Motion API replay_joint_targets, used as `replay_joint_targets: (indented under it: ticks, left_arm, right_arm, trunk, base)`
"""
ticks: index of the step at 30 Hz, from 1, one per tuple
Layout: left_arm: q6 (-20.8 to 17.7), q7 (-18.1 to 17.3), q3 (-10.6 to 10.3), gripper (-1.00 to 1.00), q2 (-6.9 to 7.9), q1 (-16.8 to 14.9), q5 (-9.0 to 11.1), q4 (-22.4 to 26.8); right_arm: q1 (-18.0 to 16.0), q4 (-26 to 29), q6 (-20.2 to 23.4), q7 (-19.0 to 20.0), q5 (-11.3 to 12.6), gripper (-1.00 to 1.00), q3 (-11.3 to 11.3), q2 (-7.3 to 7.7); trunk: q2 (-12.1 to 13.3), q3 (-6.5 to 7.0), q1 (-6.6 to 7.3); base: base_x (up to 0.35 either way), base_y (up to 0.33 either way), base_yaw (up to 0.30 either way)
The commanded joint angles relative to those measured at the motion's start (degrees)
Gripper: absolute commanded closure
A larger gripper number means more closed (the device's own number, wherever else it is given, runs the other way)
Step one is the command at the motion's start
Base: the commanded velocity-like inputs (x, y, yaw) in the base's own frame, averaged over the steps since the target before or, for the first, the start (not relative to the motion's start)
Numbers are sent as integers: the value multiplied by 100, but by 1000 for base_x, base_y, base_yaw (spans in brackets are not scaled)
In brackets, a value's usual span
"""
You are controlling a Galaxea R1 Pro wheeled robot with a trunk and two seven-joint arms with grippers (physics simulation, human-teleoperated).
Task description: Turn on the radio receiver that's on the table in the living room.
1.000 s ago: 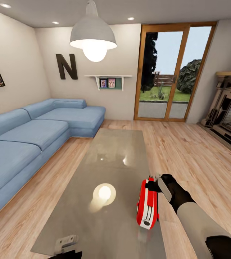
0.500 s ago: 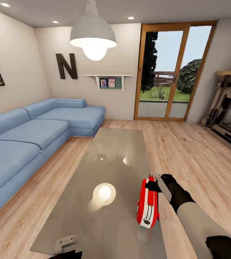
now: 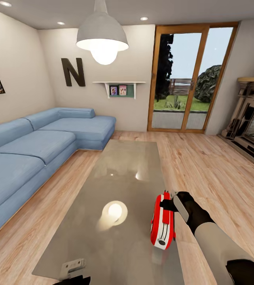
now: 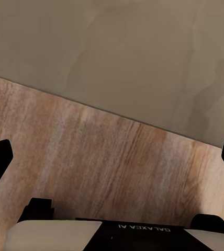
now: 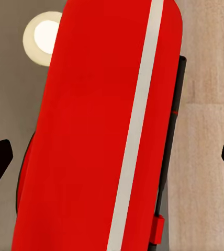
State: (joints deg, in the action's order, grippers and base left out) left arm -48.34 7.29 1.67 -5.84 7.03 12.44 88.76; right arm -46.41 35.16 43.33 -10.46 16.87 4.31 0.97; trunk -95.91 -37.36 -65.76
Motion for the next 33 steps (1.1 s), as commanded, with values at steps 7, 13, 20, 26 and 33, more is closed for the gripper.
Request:
replay_joint_targets:
  ticks: [7,13,20,26,33]
  left_arm:
    - [0,0,-1,-100,1,0,0,1]
    - [-6,0,0,-100,-1,0,3,-1]
    - [-17,0,-1,-100,-4,0,1,-8]
    - [-26,0,-2,-100,-2,0,4,-4]
    - [-26,0,-2,-100,-5,0,3,-3]
  right_arm:
    - [0,0,0,-15,0,-100,3,0]
    - [0,0,-2,-24,-5,-100,2,0]
    - [0,0,-5,-39,-14,-100,7,0]
    - [0,0,-10,-52,-33,100,9,0]
    - [0,-3,-9,-51,-28,100,9,0]
  trunk:
    - [0,0,0]
    - [0,0,0]
    - [0,0,0]
    - [0,0,0]
    - [0,0,0]
  base:
    - [0,0,0]
    - [0,0,0]
    - [0,0,0]
    - [0,0,0]
    - [0,0,0]
